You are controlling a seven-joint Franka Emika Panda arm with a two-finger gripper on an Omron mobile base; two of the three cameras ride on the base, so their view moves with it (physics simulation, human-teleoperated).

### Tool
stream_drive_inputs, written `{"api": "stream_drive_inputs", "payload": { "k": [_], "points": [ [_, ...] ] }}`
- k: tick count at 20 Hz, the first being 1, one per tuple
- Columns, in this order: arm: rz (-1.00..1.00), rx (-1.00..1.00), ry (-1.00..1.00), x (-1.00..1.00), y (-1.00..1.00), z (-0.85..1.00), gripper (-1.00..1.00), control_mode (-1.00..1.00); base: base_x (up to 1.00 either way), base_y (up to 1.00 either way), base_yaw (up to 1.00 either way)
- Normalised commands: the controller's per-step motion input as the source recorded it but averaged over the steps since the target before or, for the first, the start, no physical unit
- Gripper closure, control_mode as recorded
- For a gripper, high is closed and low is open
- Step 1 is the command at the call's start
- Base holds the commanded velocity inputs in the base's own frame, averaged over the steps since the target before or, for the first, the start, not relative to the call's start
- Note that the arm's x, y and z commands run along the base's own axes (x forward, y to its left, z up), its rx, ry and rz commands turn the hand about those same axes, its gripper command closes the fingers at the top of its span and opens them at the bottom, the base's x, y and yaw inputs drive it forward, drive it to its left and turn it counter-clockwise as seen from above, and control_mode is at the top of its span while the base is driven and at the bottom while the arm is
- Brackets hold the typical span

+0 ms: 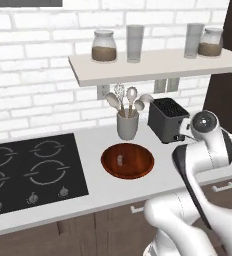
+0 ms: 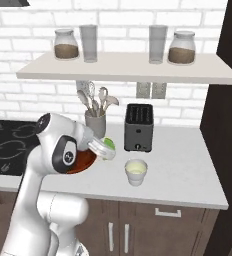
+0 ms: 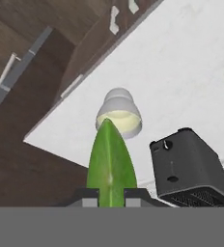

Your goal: Grab a lemon wedge from the fridge and one ice cube from the ice bowl, and put them in the glass of lemonade.

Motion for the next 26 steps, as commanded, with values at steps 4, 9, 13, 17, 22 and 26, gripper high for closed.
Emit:
{"api": "stream_drive_inputs", "payload": {
  "k": [4, 9, 13, 17, 22, 26],
  "points": [
    [0.02, -0.01, -0.01, 0.27, -0.04, -0.14, 1.00, -1.00, 0.00, 0.00, 0.00],
    [0.00, -0.02, -0.01, 0.40, -0.47, -0.59, 1.00, -1.00, 0.00, 0.00, 0.00],
    [-0.02, 0.00, -0.01, 0.44, -0.59, -0.63, 1.00, -1.00, 0.00, 0.00, 0.00],
    [-0.05, 0.00, 0.00, 0.79, -0.21, -0.55, 1.00, -1.00, 0.00, 0.00, 0.00],
    [-0.01, 0.00, 0.07, 0.62, -0.06, -0.19, 1.00, -1.00, 0.00, 0.00, 0.00],
    [-0.01, 0.03, 0.17, 0.29, -0.16, -0.04, 1.00, -1.00, 0.00, 0.00, 0.00]
  ]
}}
